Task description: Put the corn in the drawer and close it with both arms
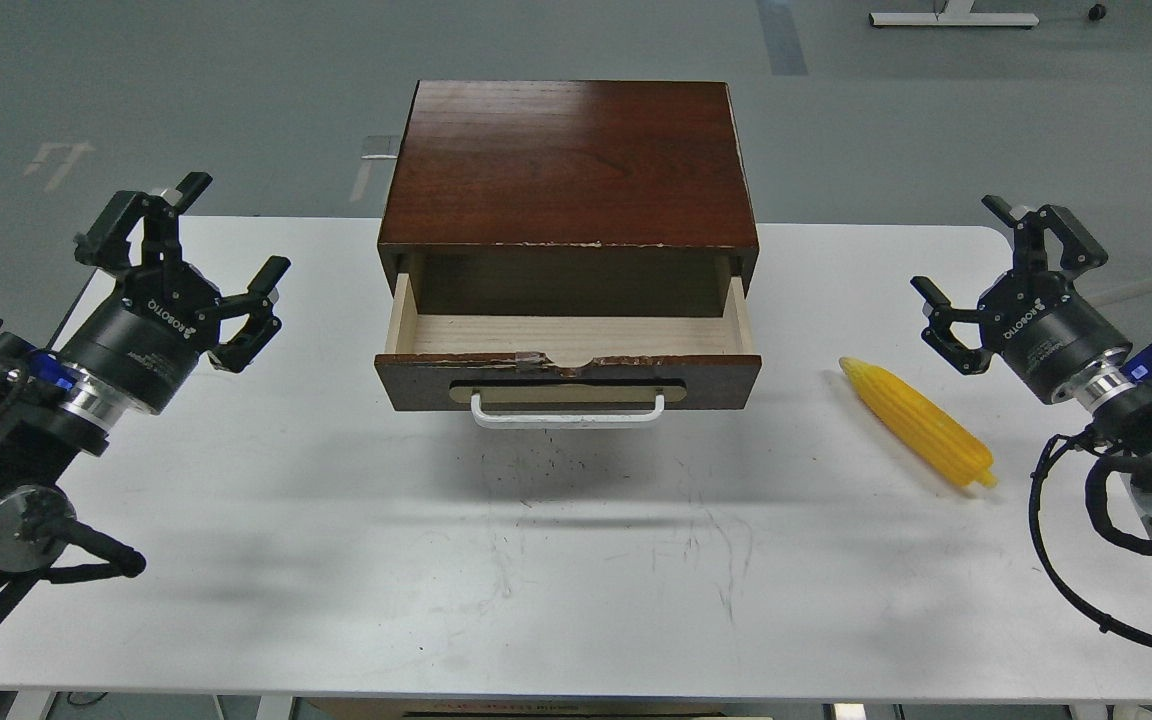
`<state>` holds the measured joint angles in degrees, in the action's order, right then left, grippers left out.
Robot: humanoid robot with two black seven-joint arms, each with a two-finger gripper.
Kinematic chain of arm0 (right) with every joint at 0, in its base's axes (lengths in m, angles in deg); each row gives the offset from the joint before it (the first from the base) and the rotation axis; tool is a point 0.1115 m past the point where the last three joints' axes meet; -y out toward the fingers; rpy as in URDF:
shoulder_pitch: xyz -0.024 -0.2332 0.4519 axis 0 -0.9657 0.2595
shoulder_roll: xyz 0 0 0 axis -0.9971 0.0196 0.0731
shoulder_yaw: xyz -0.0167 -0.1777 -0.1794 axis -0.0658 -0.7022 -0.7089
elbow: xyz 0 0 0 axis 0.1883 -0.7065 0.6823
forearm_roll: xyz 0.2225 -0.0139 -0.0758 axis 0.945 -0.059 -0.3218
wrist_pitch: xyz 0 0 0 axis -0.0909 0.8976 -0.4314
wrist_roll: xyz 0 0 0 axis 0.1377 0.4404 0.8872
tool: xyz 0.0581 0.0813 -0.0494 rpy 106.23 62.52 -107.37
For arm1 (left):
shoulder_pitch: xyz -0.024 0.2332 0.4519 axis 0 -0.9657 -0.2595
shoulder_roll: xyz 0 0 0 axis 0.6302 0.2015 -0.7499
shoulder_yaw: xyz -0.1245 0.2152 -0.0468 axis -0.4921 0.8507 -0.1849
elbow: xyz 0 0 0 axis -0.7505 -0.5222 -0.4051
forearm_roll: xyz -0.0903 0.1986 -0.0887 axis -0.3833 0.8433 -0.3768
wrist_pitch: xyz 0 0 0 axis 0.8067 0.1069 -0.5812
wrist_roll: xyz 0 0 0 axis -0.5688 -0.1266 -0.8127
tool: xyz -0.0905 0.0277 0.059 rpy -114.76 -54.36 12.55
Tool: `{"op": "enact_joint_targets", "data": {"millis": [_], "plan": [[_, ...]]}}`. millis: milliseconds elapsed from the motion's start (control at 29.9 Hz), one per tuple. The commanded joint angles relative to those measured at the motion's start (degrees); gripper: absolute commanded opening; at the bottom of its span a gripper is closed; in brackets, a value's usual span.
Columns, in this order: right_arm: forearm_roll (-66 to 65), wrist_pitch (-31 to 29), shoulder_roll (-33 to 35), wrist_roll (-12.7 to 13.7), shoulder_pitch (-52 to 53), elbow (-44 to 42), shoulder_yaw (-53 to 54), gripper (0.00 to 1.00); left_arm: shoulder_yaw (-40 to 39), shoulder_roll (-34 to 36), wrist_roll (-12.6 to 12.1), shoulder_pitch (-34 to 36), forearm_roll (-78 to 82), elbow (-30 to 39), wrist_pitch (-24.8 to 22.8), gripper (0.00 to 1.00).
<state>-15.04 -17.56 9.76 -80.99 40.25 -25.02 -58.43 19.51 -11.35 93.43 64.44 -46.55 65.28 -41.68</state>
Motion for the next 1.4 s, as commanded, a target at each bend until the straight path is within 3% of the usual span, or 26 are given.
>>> {"op": "enact_joint_targets", "data": {"millis": [0, 601, 869, 1069, 1236, 1370], "plan": [[-0.1, 0.0, -0.3, 0.0, -0.2, -0.2, 0.0, 1.0, -0.2, 0.0, 0.0, -0.5, 0.2, 0.3, 0.0, 1.0], [-0.4, 0.0, -0.9, 0.0, -0.2, -0.2, -0.1, 1.0, -0.3, 0.8, 0.8, -0.7, -0.2, -1.0, -2.3, 1.0], [-0.8, 0.0, -1.8, 0.0, 0.4, -0.5, -0.4, 1.0, -0.6, 0.8, 3.8, -1.5, -0.3, -0.9, -2.5, 1.0], [-1.4, 0.0, -1.7, 0.0, 0.9, -0.5, -0.7, 1.0, -1.0, 0.8, 3.9, -2.2, -0.3, -1.0, -2.6, 1.0], [-8.3, 0.0, 3.0, 0.0, 6.6, -2.0, -1.6, 1.0, -1.1, 0.8, 3.9, -2.7, -0.3, -1.0, -3.3, 1.0], [-22.2, 0.0, 7.4, 0.0, 12.3, -0.3, -6.4, 1.0, -1.1, 0.6, 3.9, -2.7, -0.3, -0.9, -3.7, 1.0]]}}
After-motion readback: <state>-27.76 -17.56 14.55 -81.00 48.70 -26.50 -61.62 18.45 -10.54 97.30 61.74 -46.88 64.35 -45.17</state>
